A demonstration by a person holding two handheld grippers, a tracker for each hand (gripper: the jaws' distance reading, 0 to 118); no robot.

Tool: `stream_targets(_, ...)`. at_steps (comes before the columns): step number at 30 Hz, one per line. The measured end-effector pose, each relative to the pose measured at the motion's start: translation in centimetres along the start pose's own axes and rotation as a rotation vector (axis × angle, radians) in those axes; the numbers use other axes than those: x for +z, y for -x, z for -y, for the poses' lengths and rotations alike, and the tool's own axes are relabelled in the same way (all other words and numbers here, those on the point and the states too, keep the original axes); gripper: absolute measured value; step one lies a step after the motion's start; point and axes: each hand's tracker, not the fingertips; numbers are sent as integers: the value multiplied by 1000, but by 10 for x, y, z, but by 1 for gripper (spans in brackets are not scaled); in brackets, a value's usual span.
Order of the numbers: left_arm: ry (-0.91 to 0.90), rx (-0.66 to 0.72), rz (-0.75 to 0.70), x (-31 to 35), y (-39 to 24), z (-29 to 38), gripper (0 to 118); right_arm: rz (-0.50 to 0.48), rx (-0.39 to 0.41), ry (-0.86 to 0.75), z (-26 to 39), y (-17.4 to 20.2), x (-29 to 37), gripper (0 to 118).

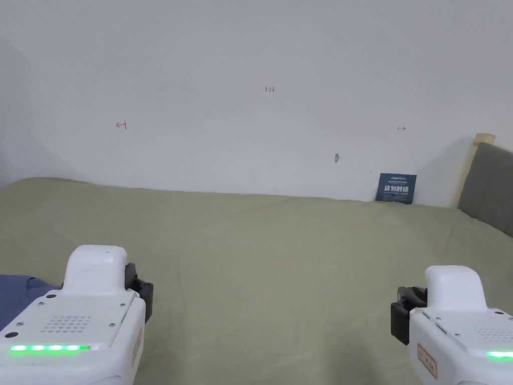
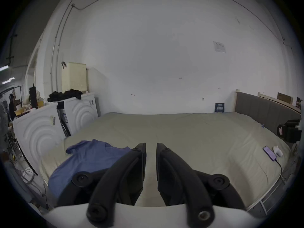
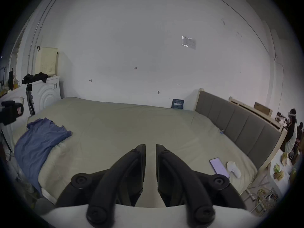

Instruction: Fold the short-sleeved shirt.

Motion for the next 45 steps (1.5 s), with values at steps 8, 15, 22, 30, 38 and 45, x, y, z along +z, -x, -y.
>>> stream_targets(8,8,2,-71,26,38,-5,13,-150,21,0,-15,41,7,11)
stream_targets(15,-24,49,-359,103,137,-16,13,-450,82,-75,-43,154,25,8)
stream_targets(22,77,91,-649,200,208,23,13,-852,177,-56,-24,286,76,8)
stream_targets(30,164,159,-756,241,236,58,12,-1005,220,4,2,328,95,8)
stream_targets(38,195,38,-495,139,221,22,12,-811,169,4,-14,271,43,8)
stream_targets(45,360,18,-116,-49,228,-31,12,-583,120,49,-29,207,-20,8)
